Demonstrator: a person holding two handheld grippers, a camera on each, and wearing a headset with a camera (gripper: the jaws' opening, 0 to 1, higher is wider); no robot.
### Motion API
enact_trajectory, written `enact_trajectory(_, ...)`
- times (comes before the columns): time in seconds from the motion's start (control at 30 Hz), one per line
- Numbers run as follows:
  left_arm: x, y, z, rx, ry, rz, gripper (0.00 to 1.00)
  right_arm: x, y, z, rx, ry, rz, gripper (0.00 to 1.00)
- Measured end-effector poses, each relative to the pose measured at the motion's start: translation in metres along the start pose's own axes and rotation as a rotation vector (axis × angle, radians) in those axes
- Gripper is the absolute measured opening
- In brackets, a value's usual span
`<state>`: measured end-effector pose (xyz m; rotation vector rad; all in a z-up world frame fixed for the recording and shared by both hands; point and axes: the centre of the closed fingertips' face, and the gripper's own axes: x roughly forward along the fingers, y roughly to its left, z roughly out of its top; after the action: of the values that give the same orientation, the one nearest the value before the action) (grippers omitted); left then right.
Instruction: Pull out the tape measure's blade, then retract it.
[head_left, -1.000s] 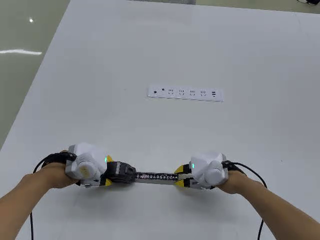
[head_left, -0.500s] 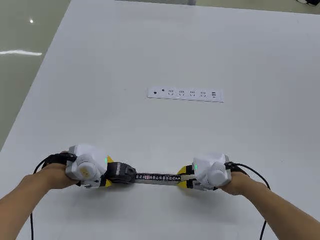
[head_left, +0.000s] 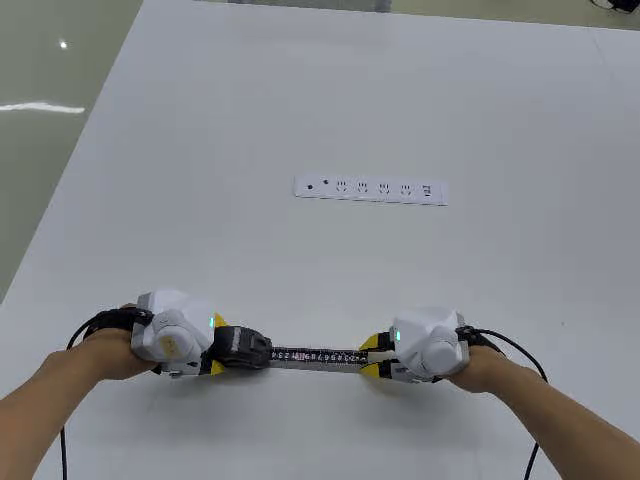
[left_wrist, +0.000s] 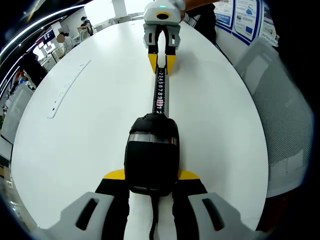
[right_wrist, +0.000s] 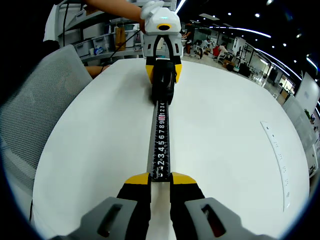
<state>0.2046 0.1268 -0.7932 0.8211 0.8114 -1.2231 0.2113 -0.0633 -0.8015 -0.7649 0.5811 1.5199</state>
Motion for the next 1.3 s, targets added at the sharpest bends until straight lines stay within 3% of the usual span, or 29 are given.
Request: enact_trajectory(1.3, -0.001, -0.001, 0.003, -0.002, -0.002, -0.004, 0.27, -0.011, 0.001, -0.014, 0.004, 0.019, -0.005, 0.13)
